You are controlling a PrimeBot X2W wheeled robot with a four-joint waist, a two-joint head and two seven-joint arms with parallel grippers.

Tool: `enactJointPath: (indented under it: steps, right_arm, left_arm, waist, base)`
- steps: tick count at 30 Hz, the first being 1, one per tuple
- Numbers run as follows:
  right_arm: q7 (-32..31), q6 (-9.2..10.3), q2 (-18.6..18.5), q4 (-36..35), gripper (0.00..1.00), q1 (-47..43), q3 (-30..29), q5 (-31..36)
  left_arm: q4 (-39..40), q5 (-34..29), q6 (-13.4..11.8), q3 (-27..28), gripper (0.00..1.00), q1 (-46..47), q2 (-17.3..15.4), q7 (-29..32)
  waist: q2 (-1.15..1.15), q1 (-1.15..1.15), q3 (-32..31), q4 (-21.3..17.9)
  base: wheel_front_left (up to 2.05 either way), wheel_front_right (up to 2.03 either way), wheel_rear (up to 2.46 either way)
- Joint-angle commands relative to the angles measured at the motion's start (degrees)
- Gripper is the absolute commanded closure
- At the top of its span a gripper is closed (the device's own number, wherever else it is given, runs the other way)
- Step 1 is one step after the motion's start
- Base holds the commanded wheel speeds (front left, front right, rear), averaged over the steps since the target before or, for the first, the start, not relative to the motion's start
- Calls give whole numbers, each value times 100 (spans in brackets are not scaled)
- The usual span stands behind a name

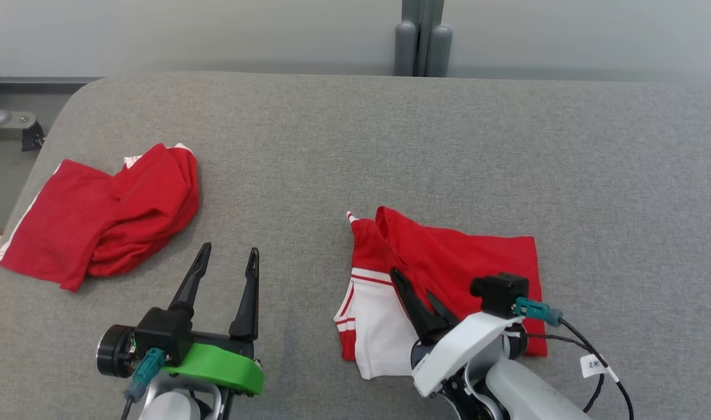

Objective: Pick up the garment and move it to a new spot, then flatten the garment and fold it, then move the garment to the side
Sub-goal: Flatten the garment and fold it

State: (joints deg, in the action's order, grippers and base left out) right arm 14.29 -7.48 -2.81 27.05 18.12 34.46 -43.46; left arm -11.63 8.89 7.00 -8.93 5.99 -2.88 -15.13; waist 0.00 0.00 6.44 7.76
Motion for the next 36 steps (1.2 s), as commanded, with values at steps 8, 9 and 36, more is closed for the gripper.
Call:
enactJointPath:
  steps: [8, 9, 36]
  right_arm:
    - [92, -2, -16, 374, 100, 210, 142, -92]
    - [92, -2, -18, 378, 100, 174, 79, -116]
    - [92, -2, -217, -875, 0, 69, -1453, 2385]
  left_arm:
    - [-47, 95, -5, -135, 0, -110, -5, 0]
    - [-49, 102, -21, -130, 0, -115, -5, 0]
    - [151, 220, -271, -7, 0, -121, -6, 0]
  waist:
    - [0, 0, -23, 302]
    - [0, 0, -15, 319]
    - [0, 0, -23, -279]
  base:
    - [0, 0, 0]
    - [0, 0, 0]
    - [0, 0, 0]
